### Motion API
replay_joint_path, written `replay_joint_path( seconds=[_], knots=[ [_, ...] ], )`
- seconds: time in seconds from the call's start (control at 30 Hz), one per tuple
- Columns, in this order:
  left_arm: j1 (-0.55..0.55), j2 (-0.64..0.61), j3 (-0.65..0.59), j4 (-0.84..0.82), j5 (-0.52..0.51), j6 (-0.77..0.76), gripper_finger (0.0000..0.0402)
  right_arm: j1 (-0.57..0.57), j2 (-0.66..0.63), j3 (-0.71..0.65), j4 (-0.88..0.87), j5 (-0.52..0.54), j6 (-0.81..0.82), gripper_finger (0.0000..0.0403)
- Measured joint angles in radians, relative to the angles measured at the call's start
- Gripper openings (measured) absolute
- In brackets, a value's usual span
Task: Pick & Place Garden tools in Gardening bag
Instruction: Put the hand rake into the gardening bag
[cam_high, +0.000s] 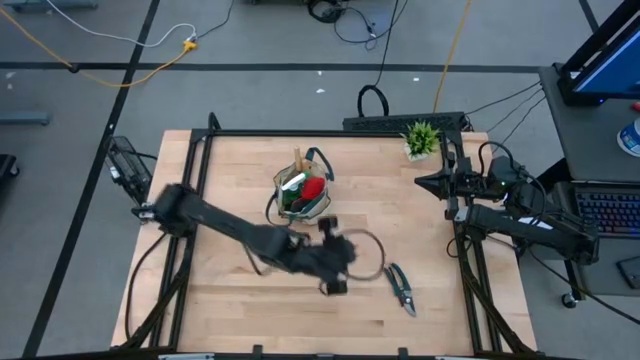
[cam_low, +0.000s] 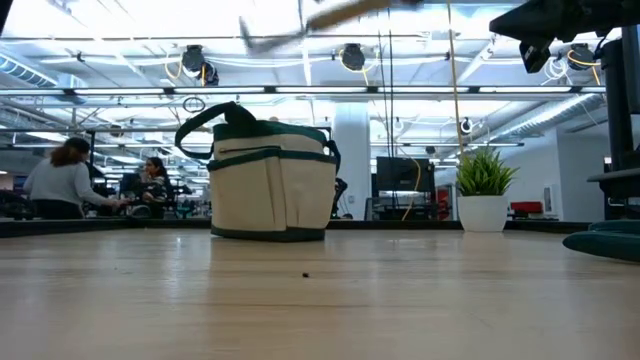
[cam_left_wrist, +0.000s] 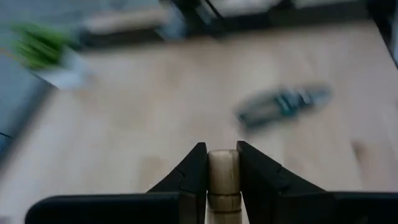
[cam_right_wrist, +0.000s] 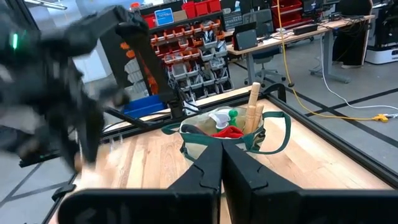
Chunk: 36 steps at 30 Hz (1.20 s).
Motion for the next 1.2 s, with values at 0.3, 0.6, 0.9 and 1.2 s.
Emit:
replay_joint_path(
  seconds=[0.3, 0.6, 0.9, 1.2],
  knots=[
    [0.065, -0.230, 0.002, 0.104, -0.198, 0.211, 0.0069, 0.000, 0.000, 0.000, 0.000, 0.000, 0.000, 0.0000],
    [0.193, -0.318, 0.002, 0.207, -0.136, 0.380, 0.0069, 0.000, 0.000, 0.000, 0.005, 0.003, 0.001, 0.0000],
    [0.340, -0.318, 0.001, 0.148, -0.025, 0.298, 0.0069, 0.000, 0.000, 0.000, 0.005, 0.002, 0.025, 0.0000],
    [0.374, -0.316, -0.016, 0.163, -0.011, 0.285, 0.0069, 0.000, 0.000, 0.000, 0.001, 0.001, 0.023, 0.0000]
  ],
)
